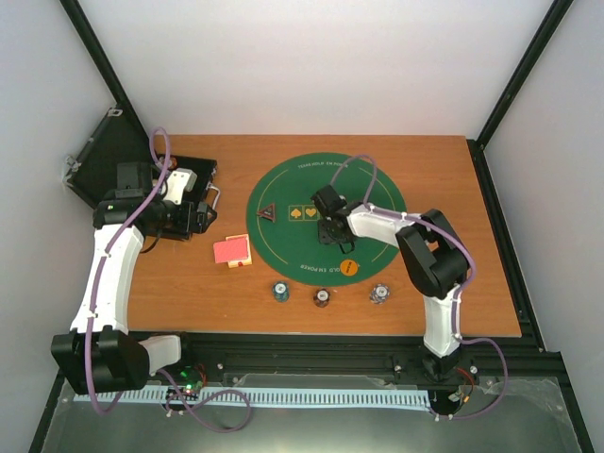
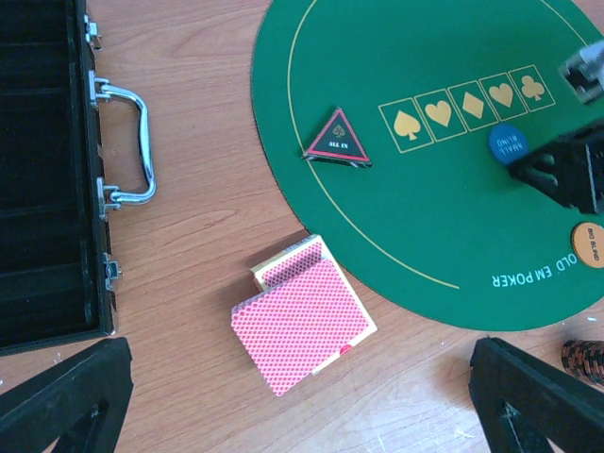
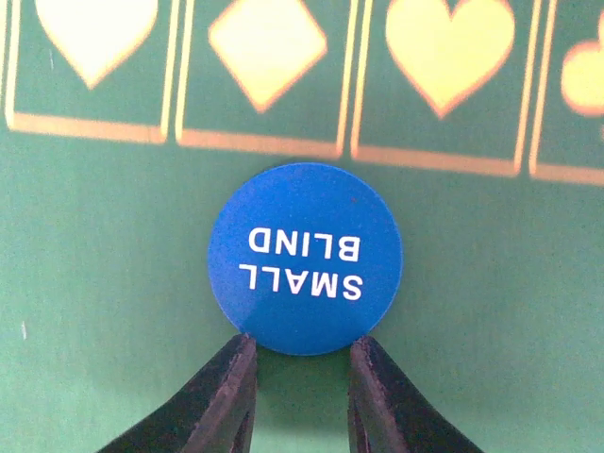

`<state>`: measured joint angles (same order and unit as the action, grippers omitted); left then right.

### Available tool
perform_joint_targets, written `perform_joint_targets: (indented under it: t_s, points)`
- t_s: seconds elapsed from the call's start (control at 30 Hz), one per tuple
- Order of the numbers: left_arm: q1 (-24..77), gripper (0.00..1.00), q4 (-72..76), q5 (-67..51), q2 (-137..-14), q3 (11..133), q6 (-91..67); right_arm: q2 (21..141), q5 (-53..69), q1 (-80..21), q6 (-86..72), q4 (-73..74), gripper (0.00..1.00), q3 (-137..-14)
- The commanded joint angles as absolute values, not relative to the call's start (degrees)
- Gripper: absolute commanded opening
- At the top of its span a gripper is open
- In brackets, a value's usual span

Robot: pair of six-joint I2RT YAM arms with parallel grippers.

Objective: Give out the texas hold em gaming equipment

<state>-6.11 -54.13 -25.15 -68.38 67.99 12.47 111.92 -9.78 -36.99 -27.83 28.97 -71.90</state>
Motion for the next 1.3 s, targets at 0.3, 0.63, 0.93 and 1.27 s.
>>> perform_joint_targets:
  t_s: [0.3,0.63,0.93,1.27]
  points:
    - [-6.39,1.00,-57.66,-25.55,-68.47,71.39,14.08,136.34,-6.25,-27.65,-23.09,36.67,0.27,-107.17]
    - [-6.37,1.00,-58.18,-25.95,-69.67,72.73,14.63,143.82,-3.25,-24.55,-18.31,44.12,0.31,-124.04]
    - [-6.41,1.00,-58.58,-26.13,-69.36,71.50,16.87,118.71,-5.19,-30.46,-17.54,37.71,0.54,-96.32]
    - [-6.42,1.00,-61.37,-29.32,-68.67,70.66,18.80,96.87,-11.55,-42.16,-27.48,30.22,0.53,-60.19]
